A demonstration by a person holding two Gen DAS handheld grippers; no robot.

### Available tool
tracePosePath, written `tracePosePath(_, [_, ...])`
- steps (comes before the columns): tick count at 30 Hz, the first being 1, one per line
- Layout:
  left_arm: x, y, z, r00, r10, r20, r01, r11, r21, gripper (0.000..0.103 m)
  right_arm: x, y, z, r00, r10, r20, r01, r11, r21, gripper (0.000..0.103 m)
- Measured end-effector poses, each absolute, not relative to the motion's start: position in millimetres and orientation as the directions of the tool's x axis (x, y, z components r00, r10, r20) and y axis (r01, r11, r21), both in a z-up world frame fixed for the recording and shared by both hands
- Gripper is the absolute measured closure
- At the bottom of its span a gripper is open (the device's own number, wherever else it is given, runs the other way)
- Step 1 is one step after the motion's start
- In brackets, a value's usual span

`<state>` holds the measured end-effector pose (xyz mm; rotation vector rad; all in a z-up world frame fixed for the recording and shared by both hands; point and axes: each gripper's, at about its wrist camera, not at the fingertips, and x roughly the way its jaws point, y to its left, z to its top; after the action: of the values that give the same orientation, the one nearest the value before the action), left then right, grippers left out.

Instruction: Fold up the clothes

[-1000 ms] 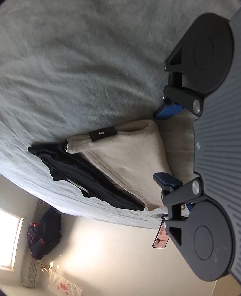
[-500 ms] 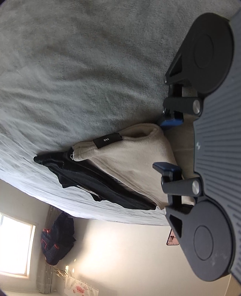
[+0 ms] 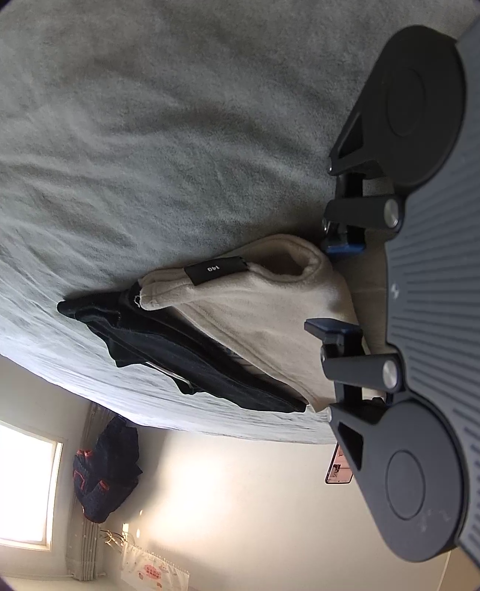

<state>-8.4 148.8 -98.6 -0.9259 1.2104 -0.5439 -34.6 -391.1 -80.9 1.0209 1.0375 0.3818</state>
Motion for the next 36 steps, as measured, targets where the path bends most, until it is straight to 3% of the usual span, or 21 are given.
tracePosePath(2, [-8.9,148.4,-100.6,0.289,-0.784,-0.549,-0.118,0.54,-0.833,0.094,-36.1,-391.1,-80.7,0.492,0.695,-0.525,0.178,0.51,0.842,0.077])
tracePosePath(4, [-9.4,149.1,-101.1,0.297,-0.783,-0.546,-0.135,0.532,-0.836,0.096,-37.4,-393.0,-80.0,0.491,0.705,-0.512,0.174,0.496,0.851,0.088])
tracePosePath(16, [-9.1,150.8,-70.2,0.452,-0.787,-0.42,0.008,0.475,-0.88,0.097,-31.9,-392.6,-57.9,0.61,0.695,-0.38,0.089,0.417,0.905,0.091])
tracePosePath(25, [12.4,145.3,-38.7,0.595,-0.724,-0.348,0.051,0.466,-0.883,0.098,4.4,-377.9,-34.2,0.718,0.631,-0.295,0.035,0.389,0.92,0.092])
tracePosePath(36, [85.8,135.1,-19.9,0.67,-0.647,-0.365,-0.004,0.488,-0.873,0.098,81.0,-373.7,-24.1,0.763,0.571,-0.302,0.044,0.42,0.906,0.092])
